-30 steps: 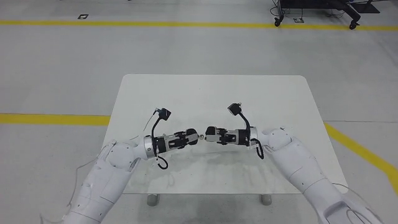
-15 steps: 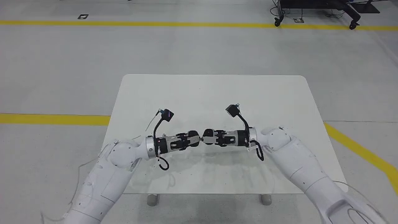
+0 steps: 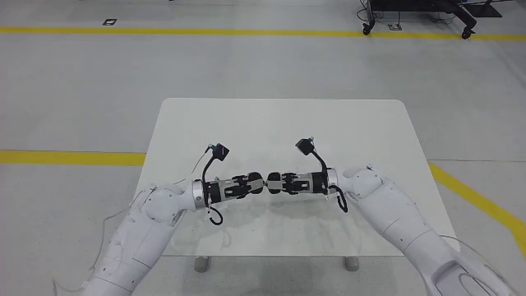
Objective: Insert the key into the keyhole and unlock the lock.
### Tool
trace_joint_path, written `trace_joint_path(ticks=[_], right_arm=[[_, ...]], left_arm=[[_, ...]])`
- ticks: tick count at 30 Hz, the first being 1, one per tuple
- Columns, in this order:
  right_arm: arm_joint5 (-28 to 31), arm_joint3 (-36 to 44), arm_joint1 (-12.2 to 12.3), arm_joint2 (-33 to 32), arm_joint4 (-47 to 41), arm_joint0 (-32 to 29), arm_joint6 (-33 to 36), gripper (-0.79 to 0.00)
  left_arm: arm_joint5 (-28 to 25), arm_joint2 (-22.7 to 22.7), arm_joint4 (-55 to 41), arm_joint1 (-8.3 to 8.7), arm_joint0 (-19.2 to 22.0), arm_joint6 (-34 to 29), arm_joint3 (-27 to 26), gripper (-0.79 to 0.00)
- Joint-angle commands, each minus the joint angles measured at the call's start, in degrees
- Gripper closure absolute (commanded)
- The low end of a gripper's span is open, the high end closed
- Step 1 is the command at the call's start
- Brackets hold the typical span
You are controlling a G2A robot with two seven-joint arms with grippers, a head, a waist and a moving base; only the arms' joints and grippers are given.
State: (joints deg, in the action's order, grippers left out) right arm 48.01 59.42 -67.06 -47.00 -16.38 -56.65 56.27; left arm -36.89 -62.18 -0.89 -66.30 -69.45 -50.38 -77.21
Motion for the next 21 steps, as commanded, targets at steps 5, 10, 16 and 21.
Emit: trace_joint_path(ticks=[5, 10, 16, 21], right_arm=[[0.4, -0.6, 0.3, 0.9, -0.6, 0.6, -0.4, 0.000], [1.2, -0.9, 0.7, 1.5, -1.2, 0.8, -1.2, 0.000], [3.3, -1.7, 1.5, 0.8, -2.3, 0.5, -3.3, 0.000], [6.7, -2.3, 3.4, -2.9, -2.1, -1.2, -6.7, 0.000]], left_arm=[[-0.1, 0.7, 1.1, 0.01, 0.6, 1.1, 0.4, 0.000], [-0.7, 0.8, 1.2, 0.00, 0.8, 3.0, 0.6, -0.785], [-2.0, -0.9, 1.6, 0.25, 0.7, 7.2, 1.0, -0.785], [-2.5, -2.4, 1.2, 0.21, 0.1, 13.1, 0.8, -0.785]])
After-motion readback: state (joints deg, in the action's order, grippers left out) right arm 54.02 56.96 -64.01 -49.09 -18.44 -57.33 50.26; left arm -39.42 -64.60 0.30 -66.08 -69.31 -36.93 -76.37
